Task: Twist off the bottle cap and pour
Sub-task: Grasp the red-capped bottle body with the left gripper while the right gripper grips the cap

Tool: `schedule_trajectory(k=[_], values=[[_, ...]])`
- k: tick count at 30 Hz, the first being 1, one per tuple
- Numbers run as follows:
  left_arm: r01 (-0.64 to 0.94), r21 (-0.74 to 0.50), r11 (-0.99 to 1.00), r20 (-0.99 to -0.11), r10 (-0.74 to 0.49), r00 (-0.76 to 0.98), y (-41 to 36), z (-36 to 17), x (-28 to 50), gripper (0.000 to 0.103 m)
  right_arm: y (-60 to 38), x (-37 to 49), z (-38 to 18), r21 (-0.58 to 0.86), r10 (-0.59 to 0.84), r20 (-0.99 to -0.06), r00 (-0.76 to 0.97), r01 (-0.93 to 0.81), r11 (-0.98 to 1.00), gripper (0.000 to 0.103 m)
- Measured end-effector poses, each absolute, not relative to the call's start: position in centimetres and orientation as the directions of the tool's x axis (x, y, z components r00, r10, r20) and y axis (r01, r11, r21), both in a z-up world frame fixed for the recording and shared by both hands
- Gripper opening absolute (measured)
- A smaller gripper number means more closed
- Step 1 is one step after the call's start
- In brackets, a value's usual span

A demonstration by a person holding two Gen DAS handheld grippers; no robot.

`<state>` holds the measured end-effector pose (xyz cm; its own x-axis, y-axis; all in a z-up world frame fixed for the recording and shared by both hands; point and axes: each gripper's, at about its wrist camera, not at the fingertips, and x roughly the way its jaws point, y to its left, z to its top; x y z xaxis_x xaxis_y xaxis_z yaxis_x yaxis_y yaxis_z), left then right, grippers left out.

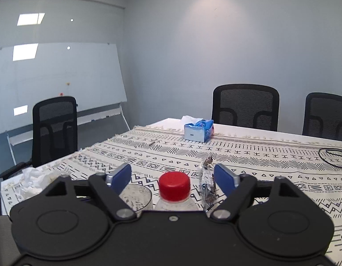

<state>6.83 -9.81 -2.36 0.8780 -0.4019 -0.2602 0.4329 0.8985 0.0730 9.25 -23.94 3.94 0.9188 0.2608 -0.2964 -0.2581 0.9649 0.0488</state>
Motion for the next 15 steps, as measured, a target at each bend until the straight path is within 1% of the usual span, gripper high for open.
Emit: schedule_trajectory(k=[1, 3, 5, 7, 8, 9, 11, 13, 15], values=[[0.436, 0.079, 0.897, -0.260, -0.403, 0.877, -10.1, -2.5, 7.2, 0.098, -23.9, 9.8, 3.8, 0.044, 0.260, -0.304, 0.916, -0.260, 0.965, 0.074], [0.438, 0.090, 0.894, -0.256, -0.404, 0.878, -10.5, -2.8, 7.8, 0.098, -23.2, 10.8, 3.7, 0.027, 0.247, -0.308, 0.919, -0.251, 0.968, 0.060], [0.445, 0.090, 0.891, -0.253, -0.412, 0.875, -10.8, -3.1, 8.3, 0.098, -23.1, 11.1, 3.6, 0.017, 0.244, -0.310, 0.919, -0.252, 0.968, 0.051], [0.450, 0.088, 0.889, -0.253, -0.417, 0.873, -11.1, -3.3, 8.7, 0.098, -23.0, 11.2, 3.5, 0.012, 0.253, -0.311, 0.916, -0.262, 0.965, 0.044], [0.453, 0.087, 0.887, -0.252, -0.420, 0.872, -11.2, -3.4, 8.8, 0.096, -22.9, 11.3, 3.5, 0.010, 0.257, -0.311, 0.915, -0.267, 0.964, 0.040], [0.464, 0.087, 0.882, -0.248, -0.432, 0.867, -11.3, -3.4, 9.1, 0.091, -22.8, 11.4, 3.4, 0.007, 0.261, -0.312, 0.914, -0.272, 0.962, 0.036], [0.486, 0.083, 0.870, -0.244, -0.455, 0.856, -11.5, -3.6, 9.3, 0.085, -22.7, 11.4, 3.4, 0.000, 0.268, -0.311, 0.912, -0.282, 0.959, 0.035], [0.504, 0.078, 0.860, -0.241, -0.474, 0.847, -11.6, -4.0, 9.5, 0.071, -22.4, 11.2, 3.4, -0.001, 0.276, -0.308, 0.910, -0.291, 0.957, 0.034], [0.519, 0.071, 0.852, -0.238, -0.491, 0.838, -11.8, -4.2, 9.5, 0.070, -22.1, 10.9, 3.3, -0.014, 0.270, -0.304, 0.913, -0.288, 0.958, 0.034]])
